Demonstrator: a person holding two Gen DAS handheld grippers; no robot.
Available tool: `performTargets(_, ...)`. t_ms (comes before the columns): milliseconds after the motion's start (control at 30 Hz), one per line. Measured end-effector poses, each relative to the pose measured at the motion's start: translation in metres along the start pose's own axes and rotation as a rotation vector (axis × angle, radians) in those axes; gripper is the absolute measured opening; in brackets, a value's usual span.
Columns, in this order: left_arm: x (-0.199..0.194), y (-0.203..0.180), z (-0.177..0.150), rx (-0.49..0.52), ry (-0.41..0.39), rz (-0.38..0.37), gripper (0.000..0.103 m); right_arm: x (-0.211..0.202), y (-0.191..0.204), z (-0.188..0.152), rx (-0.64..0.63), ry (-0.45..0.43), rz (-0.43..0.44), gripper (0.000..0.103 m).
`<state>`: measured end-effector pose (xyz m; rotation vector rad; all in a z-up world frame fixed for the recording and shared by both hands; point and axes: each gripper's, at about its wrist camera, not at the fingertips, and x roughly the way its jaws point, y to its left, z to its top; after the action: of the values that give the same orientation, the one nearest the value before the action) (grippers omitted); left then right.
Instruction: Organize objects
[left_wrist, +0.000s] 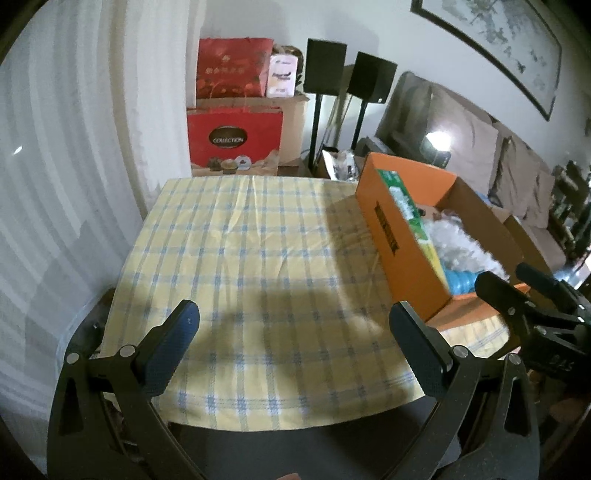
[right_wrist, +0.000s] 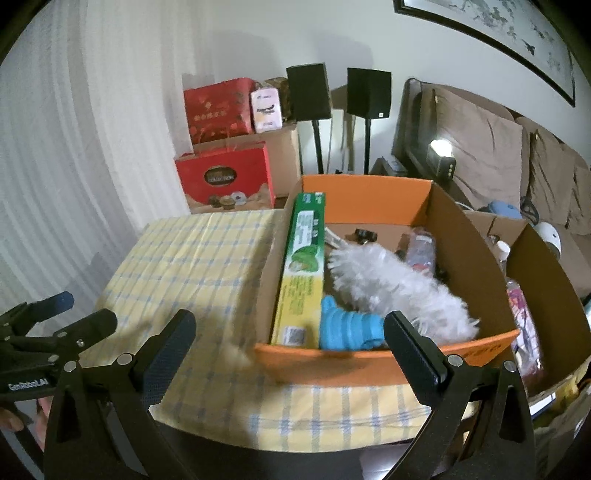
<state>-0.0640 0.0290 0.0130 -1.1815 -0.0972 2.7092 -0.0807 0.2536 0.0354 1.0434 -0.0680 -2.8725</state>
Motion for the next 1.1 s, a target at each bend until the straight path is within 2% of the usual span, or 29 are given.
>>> performTargets(200,0.005,0.012,-0.017,-0.027,0.000,0.011,0.103,0.003,0.011,-0.015,0.004,0.000,0.010,0.103)
performTargets(367,0.014,0.022,-0.028,-0.043,0.012,0.028,0.103,0.011,0.023,-0.029,-0.027,0.001,-0.029,0.103)
performTargets(533,0.016,0.028,-0.032,-0.052,0.020,0.038,0.103,0.017,0.027,-0.037,-0.026,0.020,-0.017,0.103)
performTargets(800,-0.006,0.027,-0.037,-0.060,-0.026,0.049,0.103,0.001,0.027,-0.034,-0.010,-0.017,-0.022,0.103)
performTargets(1100,-0.029,0.022,-0.045,-0.055,-0.035,0.053,0.103,-0.026,0.026,-0.041,-0.011,-0.039,-0.031,0.103)
